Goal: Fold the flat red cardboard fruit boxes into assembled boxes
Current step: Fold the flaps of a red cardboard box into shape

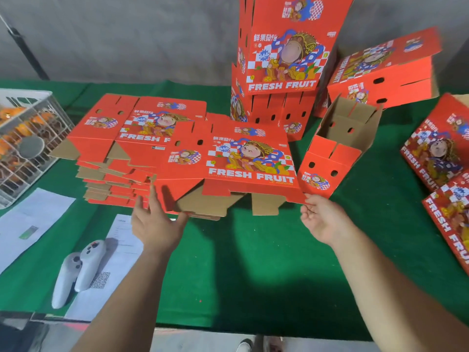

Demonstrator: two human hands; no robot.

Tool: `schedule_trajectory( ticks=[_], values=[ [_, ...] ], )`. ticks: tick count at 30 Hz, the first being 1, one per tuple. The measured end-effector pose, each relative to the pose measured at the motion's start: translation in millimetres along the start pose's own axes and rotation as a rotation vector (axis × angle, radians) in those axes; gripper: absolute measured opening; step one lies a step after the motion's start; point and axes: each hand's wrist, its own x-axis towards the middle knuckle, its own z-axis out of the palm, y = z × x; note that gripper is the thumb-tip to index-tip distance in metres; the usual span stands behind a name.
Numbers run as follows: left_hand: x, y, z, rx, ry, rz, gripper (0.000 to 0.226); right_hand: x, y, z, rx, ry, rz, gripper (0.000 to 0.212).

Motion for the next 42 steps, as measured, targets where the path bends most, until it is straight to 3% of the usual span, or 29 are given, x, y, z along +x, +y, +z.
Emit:
schedule_trajectory(
  ticks=[2, 4, 7, 9, 13, 15, 17, 18, 20, 22, 25, 26, 29, 31, 33, 35, 38, 42],
  values=[
    [2.0, -7.8, 1.3, -0.104, -0.201, 0.056, 0.102, -8.0, -0.8, -16.6, -0.027, -0.006, 0.001, 0.021],
    [-5.0, -5.2, 2.5, -0.197, -0.271, 0.086, 0.094, -18.9, 1.1, -24.5, -0.057, 0.004, -0.001, 0.025],
    [-18.2, 14.4, 5.5, 0.042, -0.237, 0.150, 0.103, -38.2, 3.5, -23.5, -0.156, 0.025, -0.053, 0.020],
    [-29.9, 31.2, 9.9, -0.093, -0.240, 0.182, 0.096, -53.3, 2.7, -18.7, -0.235, 0.014, -0.113, 0.017],
    [-46.9, 61.7, 20.1, -0.632, -0.155, -0.005, 0.069, -78.8, -3.2, -19.1, -0.282, -0.020, -0.226, 0.033],
    [-47.5, 74.1, 19.1, -0.662, -0.059, 0.036, 0.058, -86.6, -5.6, -24.8, -0.331, -0.101, -0.262, 0.040],
    [-45.4, 84.5, 15.3, -0.599, 0.019, 0.144, 0.049, -92.5, -8.6, -30.3, -0.398, -0.109, -0.302, 0.031],
    [-44.2, 89.8, 12.8, -0.617, 0.013, 0.199, 0.044, -95.3, -11.5, -33.3, -0.418, -0.107, -0.340, 0.031],
    [-42.8, 102.8, 6.1, -0.677, -0.044, 0.279, 0.031, -100.6, -20.2, -40.1, -0.522, -0.138, -0.466, 0.057],
    [-39.3, 116.1, 1.1, -0.717, -0.062, 0.309, 0.023, -104.9, -29.6, -43.9, -0.670, -0.159, -0.618, 0.053],
    [-35.6, 134.6, -3.6, -0.813, -0.007, 0.309, 0.025, -96.1, -48.4, -47.8, -0.764, 0.051, -0.866, 0.016],
    [-34.2, 140.8, -4.5, -0.865, -0.017, 0.305, 0.024, -93.0, -54.6, -49.4, -0.753, 0.100, -0.929, 0.014],
    [-33.6, 162.3, -4.3, -1.028, -0.257, 0.339, 0.042, -92.2, -65.3, -48.2, -0.639, 0.149, -0.997, 0.029],
    [-34.6, 176.0, 0.6, -1.118, -0.478, 0.359, 0.063, -89.5, -66.1, -41.4, -0.585, 0.181, -0.982, 0.021],
    [-44.2, 185.9, 9.4, -1.076, -0.601, 0.322, 0.077, -80.2, -58.1, -34.8, -0.484, 0.177, -0.935, 0.012],
    [-66.6, 185.3, 23.5, -0.913, -0.514, 0.264, 0.094, -69.1, -46.1, -33.1, -0.388, 0.202, -0.927, 0.005],
    [-126.5, 164.3, 45.7, -0.798, -0.327, 0.256, 0.090, -63.3, -28.7, -30.8, -0.354, 0.267, -0.941, 0.031],
    [-171.8, 154.8, 67.4, -0.641, -0.391, 0.406, 0.096, -71.2, -13.6, -16.1, -0.408, 0.275, -0.956, 0.046]
  ],
)
